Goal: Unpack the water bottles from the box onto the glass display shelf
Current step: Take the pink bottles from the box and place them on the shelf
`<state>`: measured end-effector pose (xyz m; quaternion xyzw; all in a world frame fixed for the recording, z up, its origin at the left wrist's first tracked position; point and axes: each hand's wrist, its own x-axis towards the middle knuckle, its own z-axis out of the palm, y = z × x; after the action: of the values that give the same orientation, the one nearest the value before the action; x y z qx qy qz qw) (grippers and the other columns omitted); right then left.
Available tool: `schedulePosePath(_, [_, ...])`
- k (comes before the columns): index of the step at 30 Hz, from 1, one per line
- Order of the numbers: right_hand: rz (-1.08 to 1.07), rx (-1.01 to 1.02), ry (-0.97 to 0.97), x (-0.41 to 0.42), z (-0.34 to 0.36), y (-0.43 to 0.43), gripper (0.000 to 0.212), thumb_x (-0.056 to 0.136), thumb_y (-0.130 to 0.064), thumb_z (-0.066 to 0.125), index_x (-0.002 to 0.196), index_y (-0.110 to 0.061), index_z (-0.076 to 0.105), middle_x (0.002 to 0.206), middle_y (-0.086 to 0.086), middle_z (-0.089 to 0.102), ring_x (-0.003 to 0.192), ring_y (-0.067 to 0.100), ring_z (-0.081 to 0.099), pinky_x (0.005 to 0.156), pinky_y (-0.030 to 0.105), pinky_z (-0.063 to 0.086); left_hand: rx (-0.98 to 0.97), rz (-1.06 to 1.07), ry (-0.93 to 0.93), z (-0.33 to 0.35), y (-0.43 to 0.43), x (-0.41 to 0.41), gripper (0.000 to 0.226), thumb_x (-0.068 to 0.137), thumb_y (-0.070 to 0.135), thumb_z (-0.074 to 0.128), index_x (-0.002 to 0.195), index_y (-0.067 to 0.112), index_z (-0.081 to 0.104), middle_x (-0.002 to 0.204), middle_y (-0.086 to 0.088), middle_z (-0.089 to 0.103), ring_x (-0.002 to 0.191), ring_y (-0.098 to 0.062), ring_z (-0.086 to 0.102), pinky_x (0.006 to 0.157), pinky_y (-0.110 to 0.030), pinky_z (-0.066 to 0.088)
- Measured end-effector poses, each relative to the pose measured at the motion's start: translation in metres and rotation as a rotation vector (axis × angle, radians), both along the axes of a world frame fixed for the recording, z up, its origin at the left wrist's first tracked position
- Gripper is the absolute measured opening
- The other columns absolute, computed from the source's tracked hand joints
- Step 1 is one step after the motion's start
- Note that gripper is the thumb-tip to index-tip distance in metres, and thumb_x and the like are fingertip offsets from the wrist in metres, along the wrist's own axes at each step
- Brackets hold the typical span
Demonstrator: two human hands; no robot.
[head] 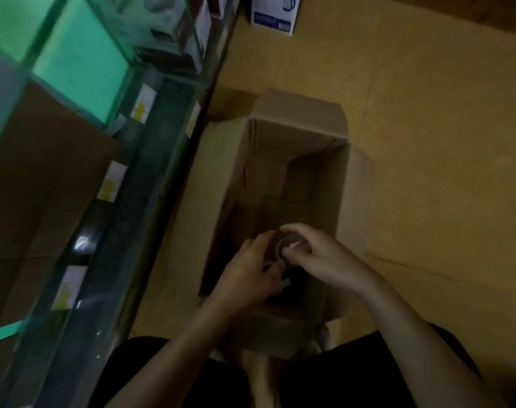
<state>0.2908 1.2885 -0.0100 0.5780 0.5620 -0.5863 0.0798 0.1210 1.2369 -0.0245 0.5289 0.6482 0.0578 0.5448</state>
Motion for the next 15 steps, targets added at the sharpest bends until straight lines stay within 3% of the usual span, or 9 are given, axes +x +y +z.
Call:
schedulePosePath(2, [0.01,-0.002,-0.007,0.001,-0.026,0.003,0.045,0.107,-0.034,0.051,0.151,-0.038,0.042,0.142,-0.004,0.054,0.126,0.012,0.054,0.108,0.035,0.048,0.008,0.002,-0.049,-0.026,0.002,0.002,0.061,0.095,0.043,0.059,0.15,0.038,0.034,0.138,0.007,0.053,0.123,-0.009,0.056,0.103,-0.04,0.051])
schedulePosePath(4, [0.023,-0.001,-0.018,0.005,-0.048,0.006,0.043,0.108,-0.03,0.049,0.15,-0.036,0.043,0.139,-0.006,0.055,0.123,0.011,0.055,0.106,0.033,0.048,0.024,-0.004,-0.07,-0.051,0.004,0.005,0.058,0.095,0.041,0.059,0.149,0.037,0.037,0.135,0.008,0.056,0.122,-0.009,0.056,0.103,-0.043,0.051])
schedulePosePath(10, [0.091,0.043,-0.077,0.01,-0.085,0.017,0.048,0.105,-0.019,0.055,0.152,-0.027,0.045,0.143,-0.002,0.055,0.128,0.014,0.055,0.108,0.034,0.047,0.113,-0.045,-0.068,-0.095,0.012,0.015,0.062,0.098,0.031,0.06,0.153,0.029,0.032,0.142,0.001,0.052,0.122,-0.012,0.055,0.102,-0.037,0.051])
schedulePosePath(15, [0.135,0.101,-0.123,0.011,-0.103,0.025,0.051,0.1,-0.006,0.056,0.145,-0.028,0.051,0.13,-0.005,0.06,0.123,0.015,0.059,0.103,0.034,0.049,0.181,-0.136,-0.042,-0.122,0.013,0.014,0.063,0.097,0.033,0.062,0.153,0.03,0.032,0.136,0.001,0.054,0.115,-0.01,0.057,0.094,-0.029,0.05])
